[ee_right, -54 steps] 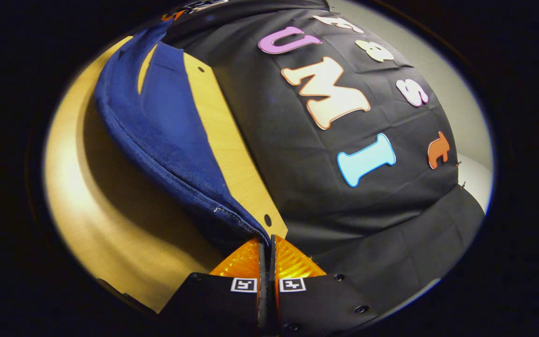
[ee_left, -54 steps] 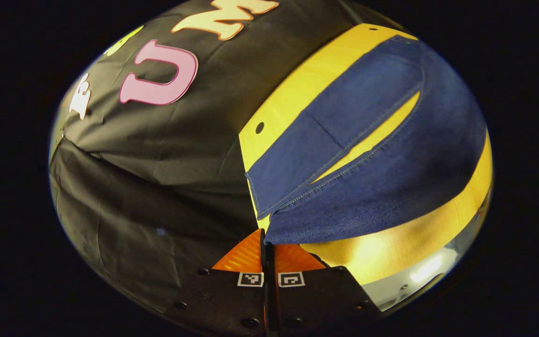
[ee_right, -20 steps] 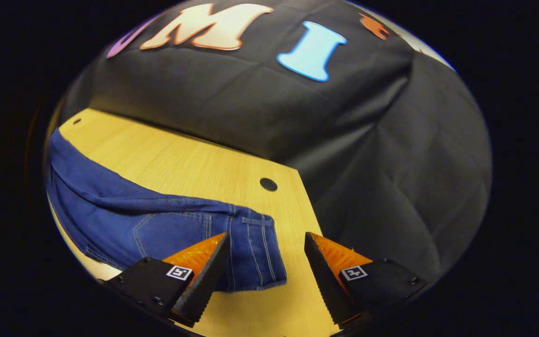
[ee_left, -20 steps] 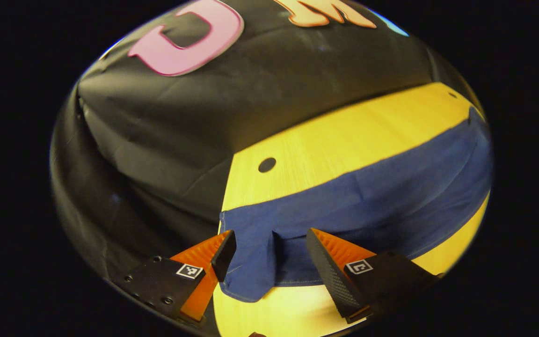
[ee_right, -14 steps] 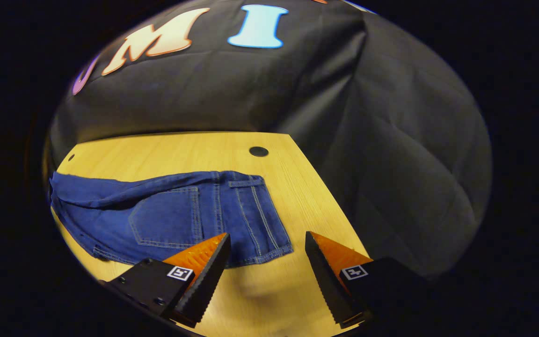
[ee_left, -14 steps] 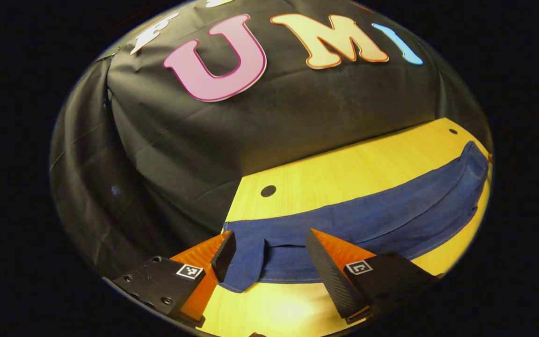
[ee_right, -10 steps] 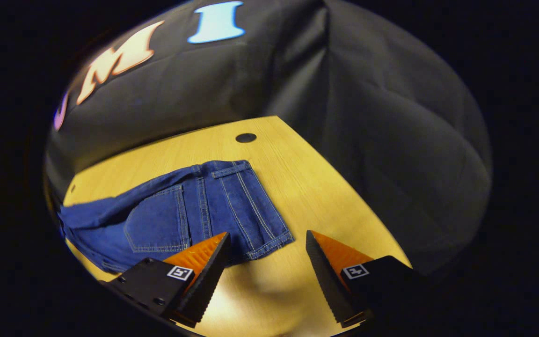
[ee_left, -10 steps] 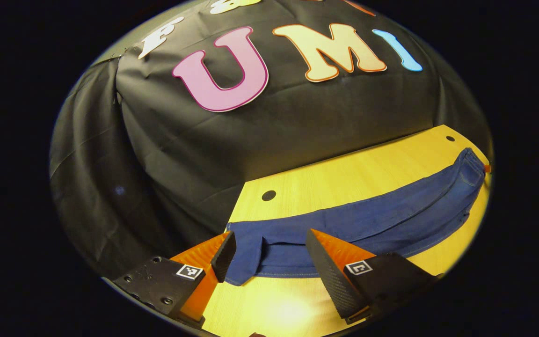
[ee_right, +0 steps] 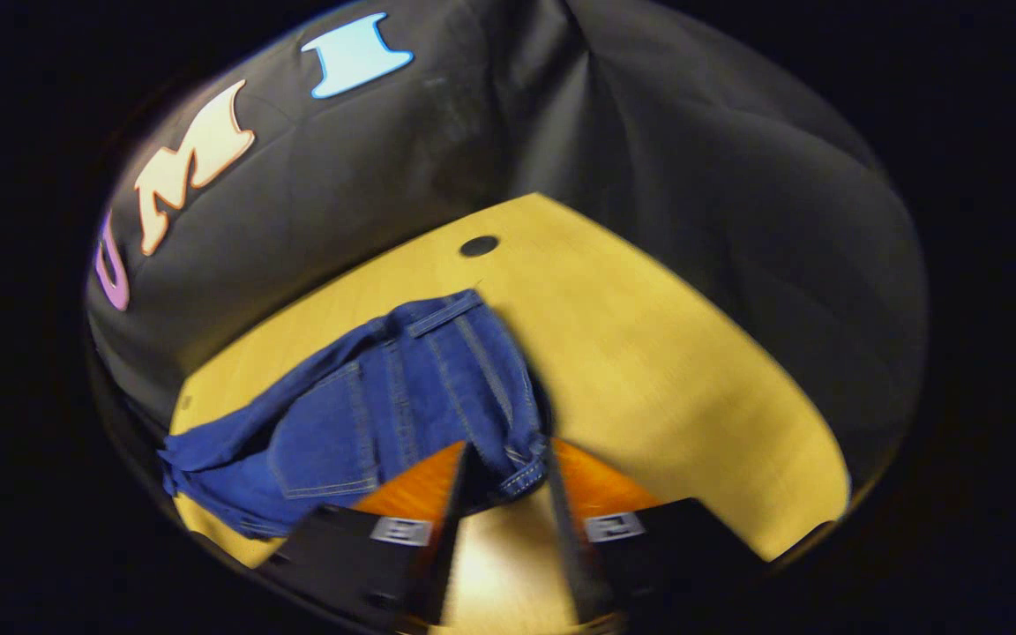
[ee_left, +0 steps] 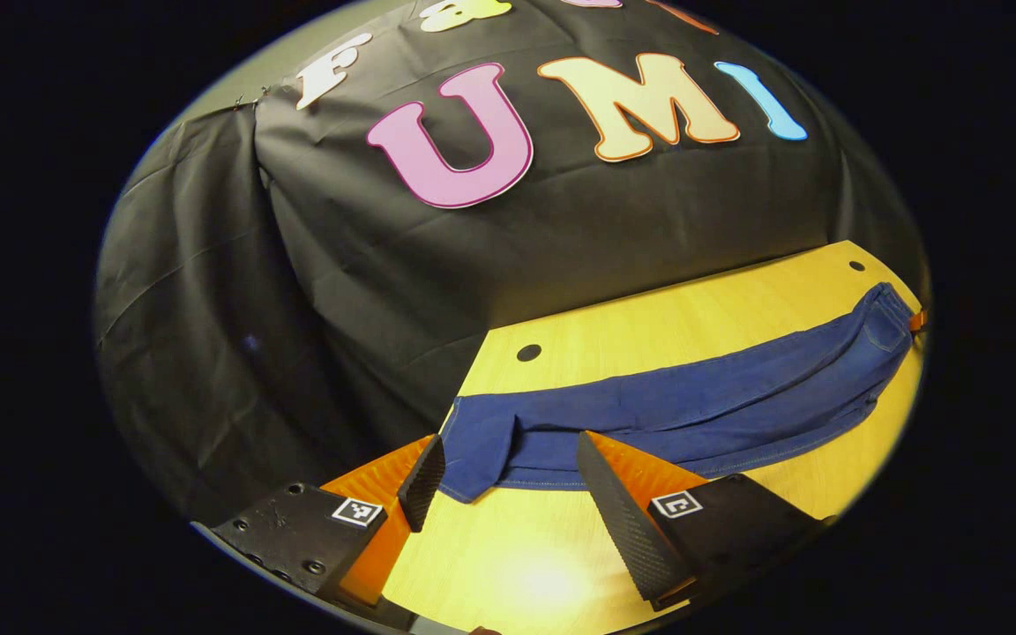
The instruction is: Grasp the waist and the cuffs of the jeans and fold them to make the two legs overlap; first hold the waist and fold one-third of the jeans toward the cuffs, then hold the cuffs and fold the remaining one-third in the same direction to finish folding.
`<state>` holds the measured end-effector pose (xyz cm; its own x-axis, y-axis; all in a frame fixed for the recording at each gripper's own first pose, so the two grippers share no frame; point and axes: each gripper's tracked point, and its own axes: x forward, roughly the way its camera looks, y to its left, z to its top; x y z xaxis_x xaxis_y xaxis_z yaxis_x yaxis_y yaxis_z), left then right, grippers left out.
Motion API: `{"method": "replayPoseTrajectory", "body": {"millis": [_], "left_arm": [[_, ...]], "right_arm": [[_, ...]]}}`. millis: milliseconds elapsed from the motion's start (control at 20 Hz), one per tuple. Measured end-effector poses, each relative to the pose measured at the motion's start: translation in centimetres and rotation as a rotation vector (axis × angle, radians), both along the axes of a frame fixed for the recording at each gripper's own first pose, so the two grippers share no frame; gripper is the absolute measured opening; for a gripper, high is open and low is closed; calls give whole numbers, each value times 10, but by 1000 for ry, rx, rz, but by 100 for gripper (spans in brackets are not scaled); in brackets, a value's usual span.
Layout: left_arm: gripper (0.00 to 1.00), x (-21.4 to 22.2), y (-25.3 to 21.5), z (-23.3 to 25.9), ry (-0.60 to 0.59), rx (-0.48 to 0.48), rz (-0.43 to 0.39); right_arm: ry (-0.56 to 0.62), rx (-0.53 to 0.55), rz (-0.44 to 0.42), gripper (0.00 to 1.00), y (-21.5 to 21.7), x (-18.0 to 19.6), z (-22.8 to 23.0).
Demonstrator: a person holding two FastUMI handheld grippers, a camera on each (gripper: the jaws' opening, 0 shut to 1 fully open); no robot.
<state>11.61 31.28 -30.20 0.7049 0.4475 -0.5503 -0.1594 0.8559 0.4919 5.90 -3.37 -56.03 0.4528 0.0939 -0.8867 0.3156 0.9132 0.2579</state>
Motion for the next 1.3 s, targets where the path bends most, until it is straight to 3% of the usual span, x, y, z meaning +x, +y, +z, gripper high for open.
{"method": "replayPoseTrajectory", "body": {"millis": [150, 300, 450, 650, 700, 950, 1100, 1300], "left_arm": [[95, -4, 4, 2, -4, 9, 15], [94, -21, 6, 8, -24, -4, 32], [95, -21, 2, 7, -39, -29, 20], [95, -13, 10, 3, -17, -37, 6], [95, -10, 13, 5, -21, -38, 0], [95, -2, 35, 6, -25, -61, -9], [95, 0, 51, 2, -16, -82, -7], [95, 4, 75, -5, -8, -109, -2]], "right_arm": [[-27, -93, 14, 17, -13, 0, 7], [-22, -243, 35, 6, -47, -1, 17], [-91, -295, 22, 9, -72, 12, 51], [-214, -315, 17, 5, -51, 37, 99], [-252, -316, 29, 9, -45, 43, 111], [-461, -275, 151, 6, 45, 78, 197], [-567, -254, 241, 9, 100, 85, 241], [-642, -219, 329, 11, 183, 89, 268]]}}
